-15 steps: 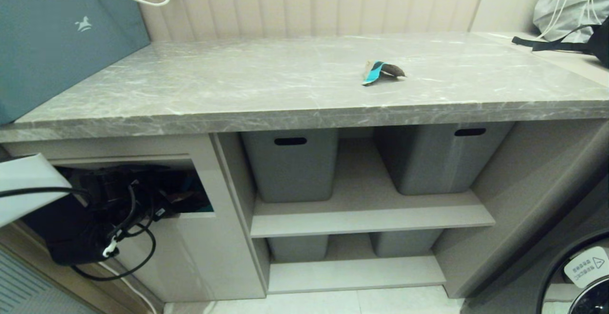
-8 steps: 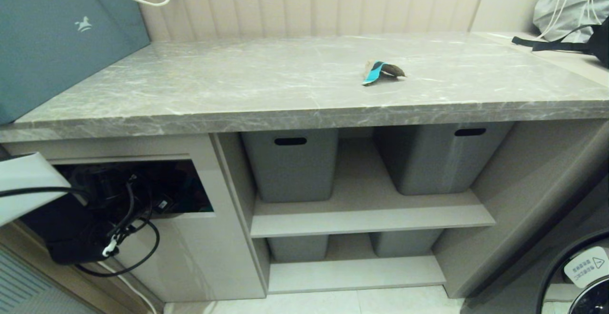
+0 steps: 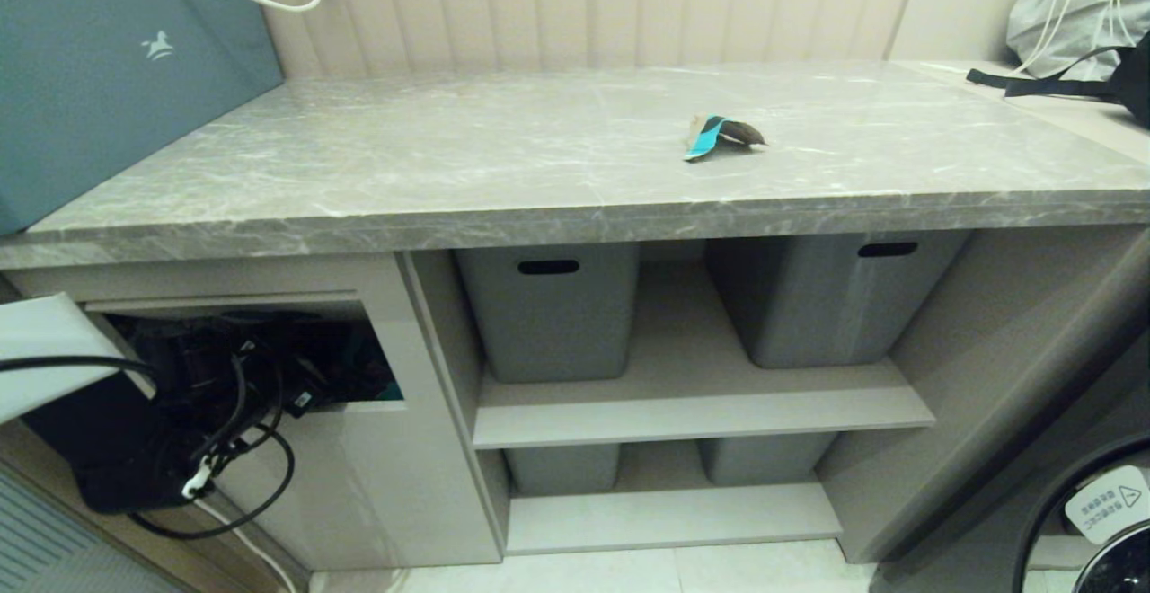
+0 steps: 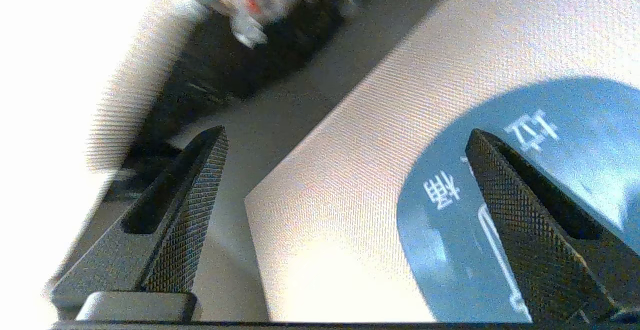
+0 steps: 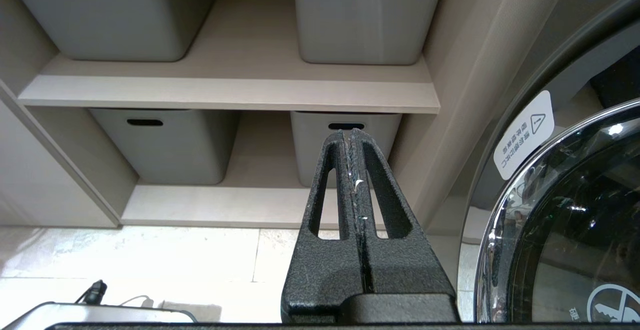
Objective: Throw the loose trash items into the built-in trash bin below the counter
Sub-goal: Put the garbage in the trash can
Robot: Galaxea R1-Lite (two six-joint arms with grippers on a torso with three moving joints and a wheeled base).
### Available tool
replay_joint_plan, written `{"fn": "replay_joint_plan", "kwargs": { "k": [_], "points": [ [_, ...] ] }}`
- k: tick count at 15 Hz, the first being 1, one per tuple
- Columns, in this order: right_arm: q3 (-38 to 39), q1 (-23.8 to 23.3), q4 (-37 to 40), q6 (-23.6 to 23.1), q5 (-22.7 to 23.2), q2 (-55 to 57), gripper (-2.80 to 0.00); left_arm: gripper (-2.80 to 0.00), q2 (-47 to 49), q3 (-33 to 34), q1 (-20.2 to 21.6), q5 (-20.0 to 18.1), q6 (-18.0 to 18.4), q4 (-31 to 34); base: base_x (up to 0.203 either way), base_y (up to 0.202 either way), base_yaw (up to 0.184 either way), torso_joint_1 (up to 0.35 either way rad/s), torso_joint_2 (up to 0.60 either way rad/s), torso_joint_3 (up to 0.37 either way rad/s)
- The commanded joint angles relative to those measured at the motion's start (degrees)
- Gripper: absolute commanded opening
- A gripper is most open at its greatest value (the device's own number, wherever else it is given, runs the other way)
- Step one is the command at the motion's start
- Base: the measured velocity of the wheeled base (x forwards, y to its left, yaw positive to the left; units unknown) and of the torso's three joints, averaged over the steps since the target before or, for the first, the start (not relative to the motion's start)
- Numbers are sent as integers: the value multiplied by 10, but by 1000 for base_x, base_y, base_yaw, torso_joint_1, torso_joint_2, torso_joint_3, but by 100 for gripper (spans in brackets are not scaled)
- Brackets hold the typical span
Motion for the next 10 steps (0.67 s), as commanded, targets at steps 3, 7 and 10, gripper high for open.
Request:
{"fn": "replay_joint_plan", "kwargs": {
  "k": [3, 7, 10],
  "points": [
    [0, 0, 0, 0, 0, 0, -280, 0, -65, 95, 16, 0, 57, -2, 0, 0, 0, 0, 0, 0],
    [0, 0, 0, 0, 0, 0, -280, 0, -205, 242, 33, 2, 131, -1, 0, 0, 0, 0, 0, 0],
    [0, 0, 0, 0, 0, 0, -280, 0, -340, 335, 38, 2, 207, 0, 0, 0, 0, 0, 0, 0]
  ]
}}
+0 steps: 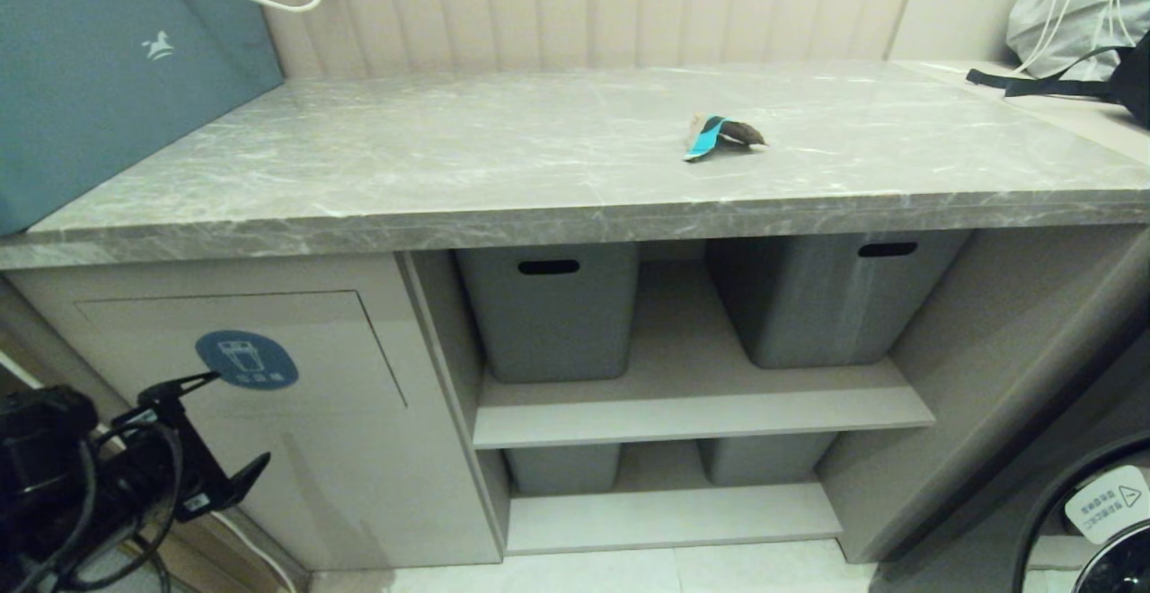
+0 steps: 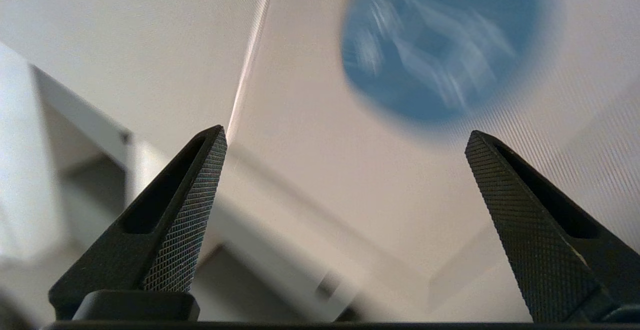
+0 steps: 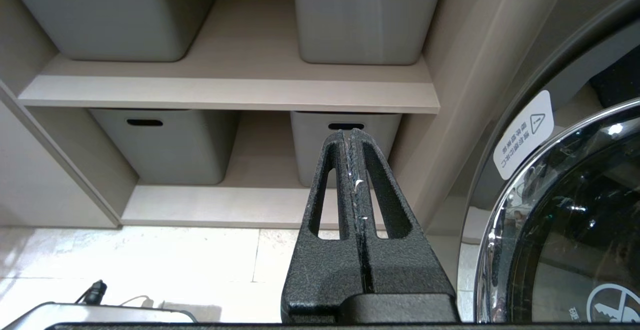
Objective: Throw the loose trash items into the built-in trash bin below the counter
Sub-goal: Put the garbage in the trash can, then pick up the garbage
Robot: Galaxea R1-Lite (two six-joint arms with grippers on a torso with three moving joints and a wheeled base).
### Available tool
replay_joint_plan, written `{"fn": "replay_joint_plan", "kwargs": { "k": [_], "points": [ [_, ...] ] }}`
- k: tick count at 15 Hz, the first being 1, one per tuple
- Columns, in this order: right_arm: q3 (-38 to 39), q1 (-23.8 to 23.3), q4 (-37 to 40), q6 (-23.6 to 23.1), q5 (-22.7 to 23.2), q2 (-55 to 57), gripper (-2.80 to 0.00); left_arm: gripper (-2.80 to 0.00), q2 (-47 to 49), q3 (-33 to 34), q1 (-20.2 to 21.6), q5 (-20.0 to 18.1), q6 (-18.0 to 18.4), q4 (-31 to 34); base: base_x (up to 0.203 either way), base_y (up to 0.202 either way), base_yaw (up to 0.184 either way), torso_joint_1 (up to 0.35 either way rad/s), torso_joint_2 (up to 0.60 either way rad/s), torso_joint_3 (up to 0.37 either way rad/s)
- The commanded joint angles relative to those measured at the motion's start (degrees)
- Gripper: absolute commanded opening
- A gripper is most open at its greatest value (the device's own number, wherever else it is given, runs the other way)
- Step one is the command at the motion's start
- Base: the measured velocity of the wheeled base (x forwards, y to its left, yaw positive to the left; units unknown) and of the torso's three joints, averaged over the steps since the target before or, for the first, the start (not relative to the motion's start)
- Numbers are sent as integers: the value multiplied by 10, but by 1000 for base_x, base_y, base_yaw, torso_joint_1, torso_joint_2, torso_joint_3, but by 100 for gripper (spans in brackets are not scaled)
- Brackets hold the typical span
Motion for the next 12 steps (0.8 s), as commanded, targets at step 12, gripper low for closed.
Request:
{"fn": "replay_joint_plan", "kwargs": {
  "k": [12],
  "points": [
    [0, 0, 0, 0, 0, 0, -280, 0, -787, 107, -11, -101, 977, 541, 0, 0, 0, 0, 0, 0]
  ]
}}
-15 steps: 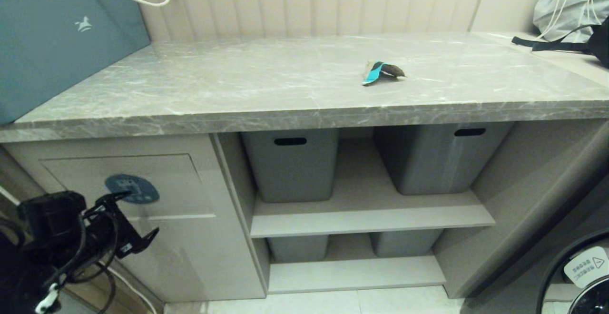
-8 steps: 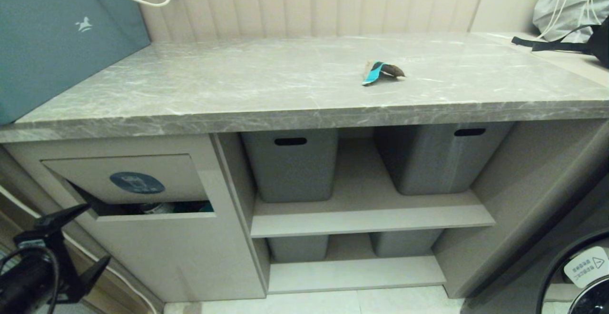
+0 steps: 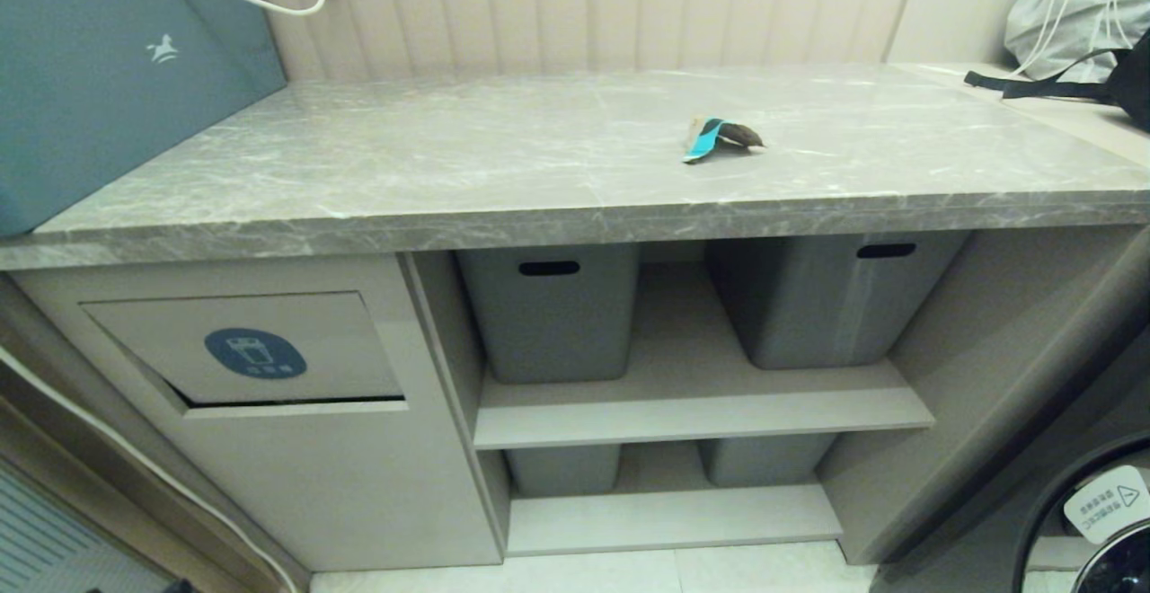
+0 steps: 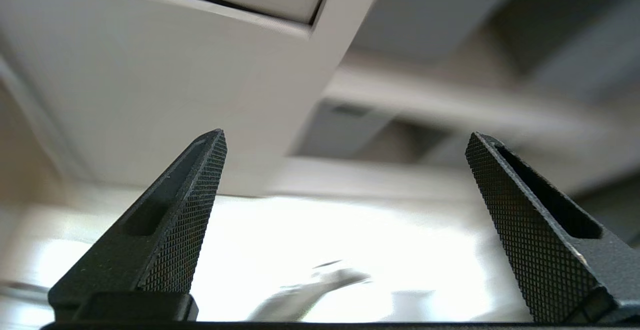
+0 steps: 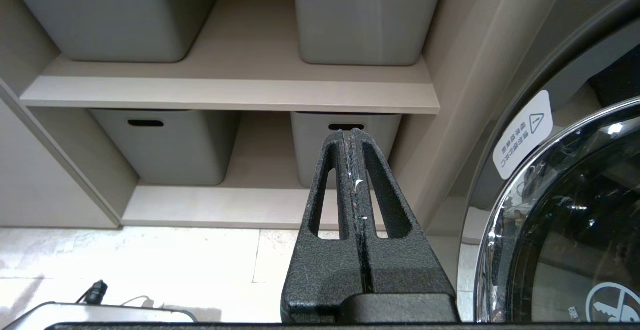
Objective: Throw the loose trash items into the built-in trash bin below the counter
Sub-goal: Pick up the garbage
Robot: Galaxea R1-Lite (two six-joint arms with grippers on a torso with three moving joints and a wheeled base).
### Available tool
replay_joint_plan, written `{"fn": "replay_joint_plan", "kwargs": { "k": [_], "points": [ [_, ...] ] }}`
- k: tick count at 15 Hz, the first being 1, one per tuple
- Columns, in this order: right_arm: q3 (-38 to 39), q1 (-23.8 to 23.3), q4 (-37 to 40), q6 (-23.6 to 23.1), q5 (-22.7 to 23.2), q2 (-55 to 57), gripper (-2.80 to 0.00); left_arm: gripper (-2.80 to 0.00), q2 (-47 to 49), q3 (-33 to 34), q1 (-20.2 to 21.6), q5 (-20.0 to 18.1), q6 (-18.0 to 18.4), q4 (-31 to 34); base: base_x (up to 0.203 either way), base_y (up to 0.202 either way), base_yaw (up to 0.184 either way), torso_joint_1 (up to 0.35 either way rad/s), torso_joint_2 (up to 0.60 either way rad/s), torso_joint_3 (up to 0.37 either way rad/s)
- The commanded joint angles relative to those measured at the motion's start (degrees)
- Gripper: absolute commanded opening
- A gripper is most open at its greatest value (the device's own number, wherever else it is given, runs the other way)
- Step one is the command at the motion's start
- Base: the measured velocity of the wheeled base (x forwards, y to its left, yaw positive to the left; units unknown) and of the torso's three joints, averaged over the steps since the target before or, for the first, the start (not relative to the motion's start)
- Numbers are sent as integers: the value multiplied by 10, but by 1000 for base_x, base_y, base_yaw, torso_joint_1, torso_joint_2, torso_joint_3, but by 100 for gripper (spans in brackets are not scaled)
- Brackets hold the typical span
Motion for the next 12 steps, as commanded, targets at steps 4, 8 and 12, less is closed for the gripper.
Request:
{"fn": "replay_joint_plan", "kwargs": {
  "k": [4, 8, 12],
  "points": [
    [0, 0, 0, 0, 0, 0, -280, 0, -122, 7, -3, 65, 276, 87, 0, 0, 0, 0, 0, 0],
    [0, 0, 0, 0, 0, 0, -280, 0, -122, 8, -4, 66, 289, 95, 0, 0, 0, 0, 0, 0],
    [0, 0, 0, 0, 0, 0, -280, 0, -122, 8, -3, 51, 233, 61, 0, 0, 0, 0, 0, 0]
  ]
}}
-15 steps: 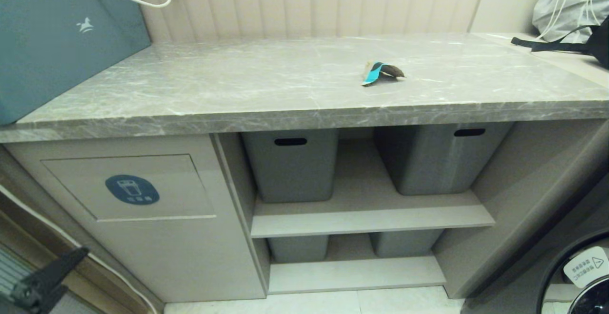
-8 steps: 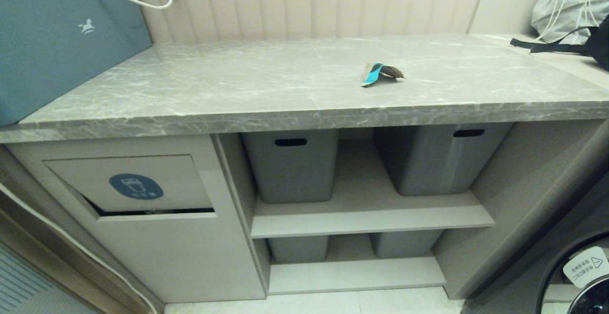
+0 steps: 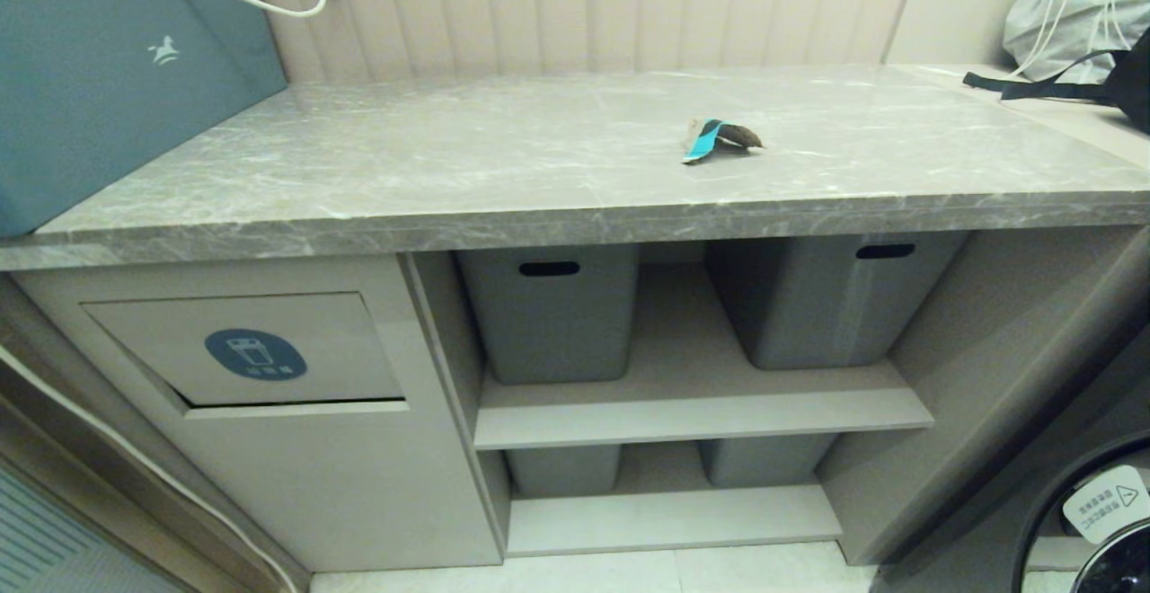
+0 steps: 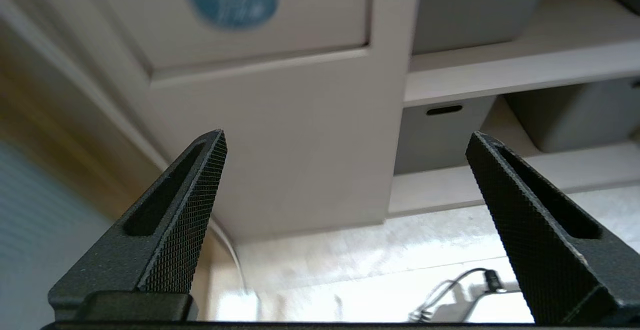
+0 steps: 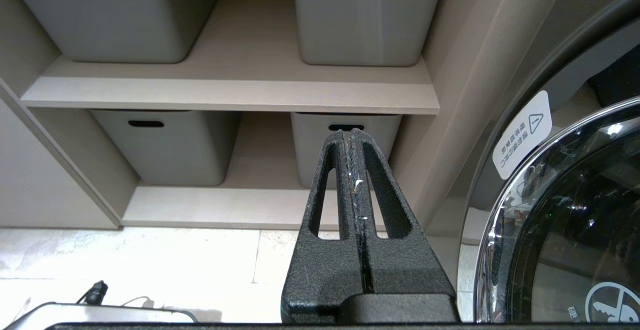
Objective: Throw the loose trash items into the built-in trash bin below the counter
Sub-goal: Pick up the garbage
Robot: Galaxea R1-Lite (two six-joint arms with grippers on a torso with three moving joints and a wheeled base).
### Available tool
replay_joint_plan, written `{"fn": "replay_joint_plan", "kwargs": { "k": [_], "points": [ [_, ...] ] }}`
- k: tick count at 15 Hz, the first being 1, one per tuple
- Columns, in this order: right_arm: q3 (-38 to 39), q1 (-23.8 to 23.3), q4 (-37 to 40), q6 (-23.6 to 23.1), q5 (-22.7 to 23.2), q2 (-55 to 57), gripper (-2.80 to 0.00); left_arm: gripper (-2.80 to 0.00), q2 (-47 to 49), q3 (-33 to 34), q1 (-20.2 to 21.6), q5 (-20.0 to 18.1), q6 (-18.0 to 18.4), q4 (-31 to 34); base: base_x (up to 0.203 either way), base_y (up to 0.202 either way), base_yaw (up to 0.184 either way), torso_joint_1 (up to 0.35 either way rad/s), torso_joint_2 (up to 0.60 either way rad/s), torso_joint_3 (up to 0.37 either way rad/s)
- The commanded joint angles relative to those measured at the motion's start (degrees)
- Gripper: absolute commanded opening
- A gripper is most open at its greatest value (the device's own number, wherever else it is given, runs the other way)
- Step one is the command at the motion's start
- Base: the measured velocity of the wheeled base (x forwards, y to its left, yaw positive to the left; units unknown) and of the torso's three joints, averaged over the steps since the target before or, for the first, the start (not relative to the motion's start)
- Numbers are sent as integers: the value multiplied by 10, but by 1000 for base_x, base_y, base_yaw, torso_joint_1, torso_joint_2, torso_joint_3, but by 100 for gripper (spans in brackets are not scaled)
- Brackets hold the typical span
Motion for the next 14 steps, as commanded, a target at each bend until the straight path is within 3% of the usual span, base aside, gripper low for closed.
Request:
{"fn": "replay_joint_plan", "kwargs": {
  "k": [1, 3, 5, 6, 9, 14],
  "points": [
    [0, 0, 0, 0, 0, 0, -280, 0, 3, 1, 0, 12, -24, 17, 0, 0, 0, 0, 0, 0],
    [0, 0, 0, 0, 0, 0, -280, 0, 7, -14, -17, 9, -55, 93, 0, 0, 0, 0, 0, 0],
    [0, 0, 0, 0, 0, 0, -280, 0, 3, -25, -64, 16, -70, 131, 0, 0, 0, 0, 0, 0],
    [0, 0, 0, 0, 0, 0, -280, -280, 4, -26, -81, 29, -72, 136, 0, 0, 0, 0, 0, 0],
    [0, 0, 0, 0, 0, 0, -280, -280, -4, -24, -113, 49, -68, 138, 0, 0, 0, 0, 0, 0],
    [0, 0, 0, -4, 0, 0, -280, -280, -143, -11, -101, 109, -41, 141, 0, 0, 0, 0, 0, 0]
  ]
}}
